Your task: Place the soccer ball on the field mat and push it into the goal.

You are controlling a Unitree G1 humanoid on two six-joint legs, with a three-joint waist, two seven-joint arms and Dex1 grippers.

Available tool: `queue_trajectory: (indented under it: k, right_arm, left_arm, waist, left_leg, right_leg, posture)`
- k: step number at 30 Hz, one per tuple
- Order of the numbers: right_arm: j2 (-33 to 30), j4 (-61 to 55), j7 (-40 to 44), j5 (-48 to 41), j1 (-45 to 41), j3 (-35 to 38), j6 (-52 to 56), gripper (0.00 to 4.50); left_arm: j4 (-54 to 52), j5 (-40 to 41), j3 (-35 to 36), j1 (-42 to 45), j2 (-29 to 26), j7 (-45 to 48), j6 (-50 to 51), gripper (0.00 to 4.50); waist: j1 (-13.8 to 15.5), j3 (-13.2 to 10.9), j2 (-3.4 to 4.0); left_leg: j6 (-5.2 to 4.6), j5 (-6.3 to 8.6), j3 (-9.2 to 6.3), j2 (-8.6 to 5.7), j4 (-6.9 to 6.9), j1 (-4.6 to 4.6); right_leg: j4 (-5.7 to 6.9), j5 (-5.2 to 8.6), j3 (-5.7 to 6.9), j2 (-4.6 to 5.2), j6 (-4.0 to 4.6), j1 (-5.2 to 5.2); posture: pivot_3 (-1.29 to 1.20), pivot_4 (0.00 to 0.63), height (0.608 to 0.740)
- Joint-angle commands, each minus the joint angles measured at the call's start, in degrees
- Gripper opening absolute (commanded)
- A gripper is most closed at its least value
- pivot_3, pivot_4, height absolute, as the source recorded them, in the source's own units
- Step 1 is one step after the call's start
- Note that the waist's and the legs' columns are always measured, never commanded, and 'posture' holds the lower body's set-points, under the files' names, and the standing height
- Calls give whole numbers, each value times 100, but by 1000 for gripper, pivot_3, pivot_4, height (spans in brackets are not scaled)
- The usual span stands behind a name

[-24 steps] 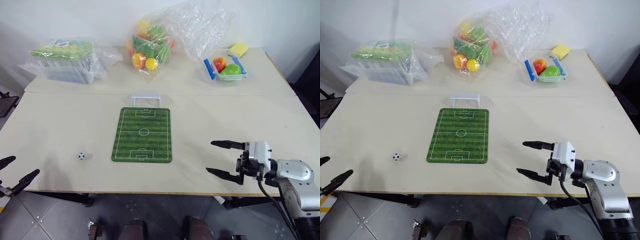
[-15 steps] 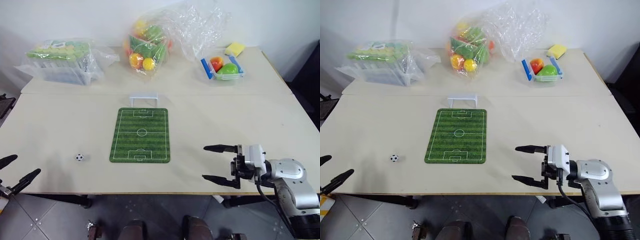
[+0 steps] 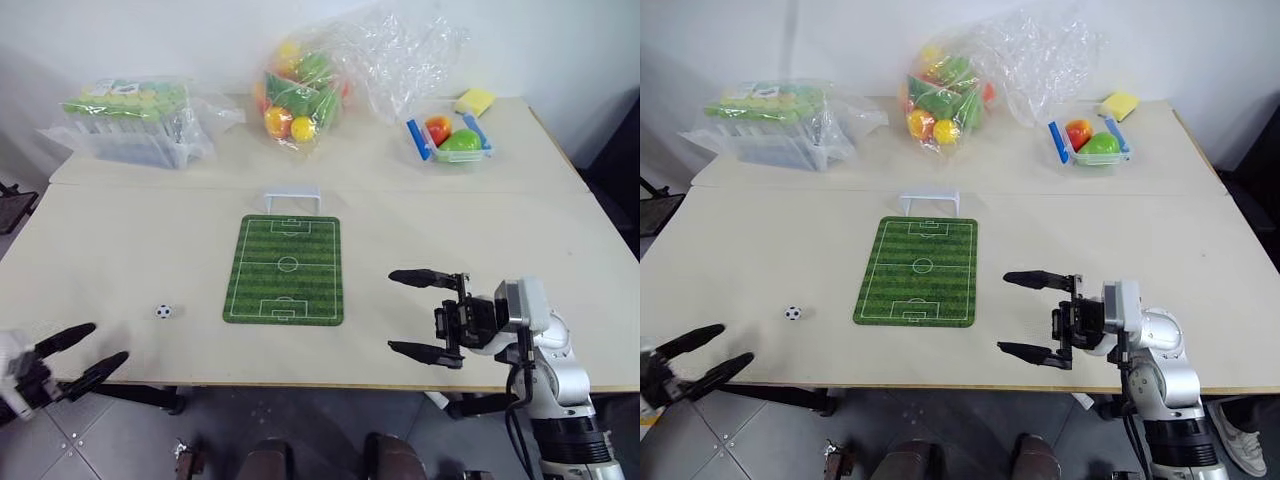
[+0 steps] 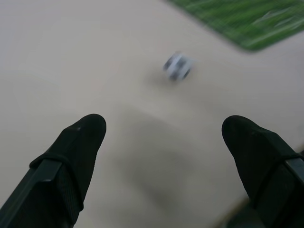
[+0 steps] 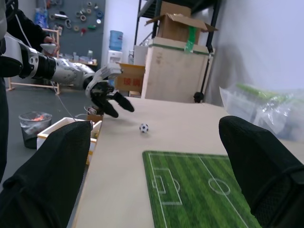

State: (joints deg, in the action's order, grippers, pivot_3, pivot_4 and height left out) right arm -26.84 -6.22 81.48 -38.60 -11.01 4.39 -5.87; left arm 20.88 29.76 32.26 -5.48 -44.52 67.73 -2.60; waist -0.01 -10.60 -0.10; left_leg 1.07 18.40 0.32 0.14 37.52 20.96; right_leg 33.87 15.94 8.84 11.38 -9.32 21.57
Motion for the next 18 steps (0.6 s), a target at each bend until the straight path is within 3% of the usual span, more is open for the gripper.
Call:
queue_trajectory:
  k: [1, 8, 11, 18]
  right_arm:
    - [4, -10, 87, 44, 89, 41, -216, 4500]
    - [21, 6, 12, 143, 271, 58, -380, 4500]
    - [19, -20, -61, 163, 347, 88, -425, 4500]
    - [-20, -56, -172, 206, 488, 134, -515, 4500]
  left_arm:
    - [-217, -38, -236, 257, 104, -286, 219, 4461]
    - [141, -350, -696, 725, 250, -503, 153, 4461]
    - [208, -402, -794, 762, 248, -514, 188, 3852]
    - [148, -414, -890, 817, 285, -501, 132, 1695]
  waist:
    - [-7, 0, 0]
    - [-34, 0, -1]
    - [-19, 0, -1]
    - [-10, 1, -1]
  left_leg:
    - [0, 0, 0, 0, 0, -1]
    - [1, 0, 13, 1, 1, -9]
    - [1, 0, 14, 1, 2, -10]
    - [1, 1, 16, 0, 5, -11]
  right_leg:
    - [0, 0, 0, 0, 0, 0]
    - [1, 0, -13, -4, 0, 0]
    - [2, 0, -15, -4, 0, 0]
    - [5, 0, -18, -4, 0, 0]
  posture:
    - [0, 150, 740]
    - [0, 150, 740]
    - [0, 150, 740]
    - [0, 150, 740]
